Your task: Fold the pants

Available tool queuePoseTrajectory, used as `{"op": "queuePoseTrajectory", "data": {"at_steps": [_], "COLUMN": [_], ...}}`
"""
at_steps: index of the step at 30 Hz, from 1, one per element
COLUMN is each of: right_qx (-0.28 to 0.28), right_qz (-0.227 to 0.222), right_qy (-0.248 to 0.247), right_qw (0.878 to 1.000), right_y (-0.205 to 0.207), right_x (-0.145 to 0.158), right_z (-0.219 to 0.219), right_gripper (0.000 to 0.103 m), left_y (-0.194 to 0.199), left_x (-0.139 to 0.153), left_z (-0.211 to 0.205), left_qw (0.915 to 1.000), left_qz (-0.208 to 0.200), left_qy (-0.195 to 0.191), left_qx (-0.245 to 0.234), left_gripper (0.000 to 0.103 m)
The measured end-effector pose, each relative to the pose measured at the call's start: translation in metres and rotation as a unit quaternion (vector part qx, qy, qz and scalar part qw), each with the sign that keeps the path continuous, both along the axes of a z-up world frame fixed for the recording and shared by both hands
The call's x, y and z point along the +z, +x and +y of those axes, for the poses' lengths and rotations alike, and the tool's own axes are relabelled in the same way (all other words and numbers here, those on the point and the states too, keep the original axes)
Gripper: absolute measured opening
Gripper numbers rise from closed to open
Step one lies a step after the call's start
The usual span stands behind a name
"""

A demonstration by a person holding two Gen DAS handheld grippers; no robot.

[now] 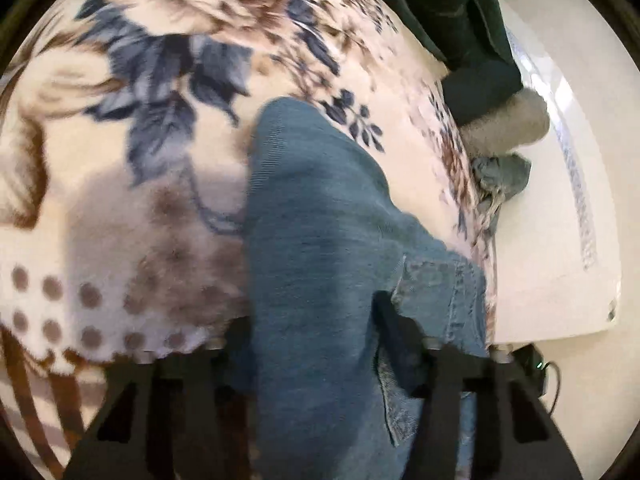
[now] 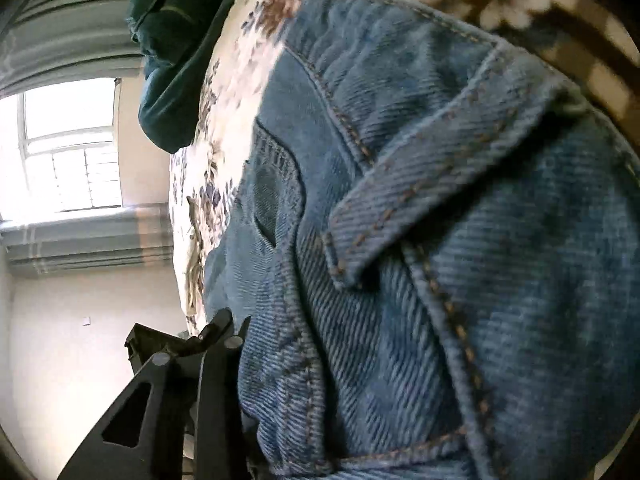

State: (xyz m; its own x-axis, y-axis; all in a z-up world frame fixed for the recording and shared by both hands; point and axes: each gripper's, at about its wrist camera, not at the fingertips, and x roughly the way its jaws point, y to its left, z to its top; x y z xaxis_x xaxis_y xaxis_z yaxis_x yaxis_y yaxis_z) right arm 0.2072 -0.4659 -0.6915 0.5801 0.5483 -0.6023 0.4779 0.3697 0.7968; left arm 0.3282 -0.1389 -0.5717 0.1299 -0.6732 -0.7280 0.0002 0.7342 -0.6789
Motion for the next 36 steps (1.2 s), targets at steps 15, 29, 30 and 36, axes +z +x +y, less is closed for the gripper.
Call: {"op": "queuePoseTrajectory", "data": {"at_steps": [15, 29, 30, 36], "right_qx": [0.034, 0.055, 0.057, 0.075], "right_qz": [-0.070, -0.136, -0.139, -0.146], "right_qy": [-0.034, -0.037, -0.033, -0.011], "right_qw": [0.996, 0.988, 0.988, 0.986], "right_y": [0.039, 0.268, 0.286, 0.391], "right_x": [0.136, 0.167, 0.161, 0.110], "right_z": [0.015, 0.228, 0.248, 0.345], "right_gripper": [0.031, 0.031, 0.031, 0.031], "left_y": [0.032, 0.236, 0.250, 0.358], "left_x": [0.117, 0.168, 0.167, 0.143], "left_z": [0.010, 0.206, 0.221, 0.325], "left_qw": [0.9976, 0.9907, 0.9905, 0.9898], "left_qz": [-0.057, -0.122, -0.123, -0.132], "left_qy": [-0.039, -0.047, -0.044, -0.014], "left_qx": [-0.002, 0.041, 0.043, 0.051], "left_gripper": [0.029, 0.029, 0.029, 0.028]}}
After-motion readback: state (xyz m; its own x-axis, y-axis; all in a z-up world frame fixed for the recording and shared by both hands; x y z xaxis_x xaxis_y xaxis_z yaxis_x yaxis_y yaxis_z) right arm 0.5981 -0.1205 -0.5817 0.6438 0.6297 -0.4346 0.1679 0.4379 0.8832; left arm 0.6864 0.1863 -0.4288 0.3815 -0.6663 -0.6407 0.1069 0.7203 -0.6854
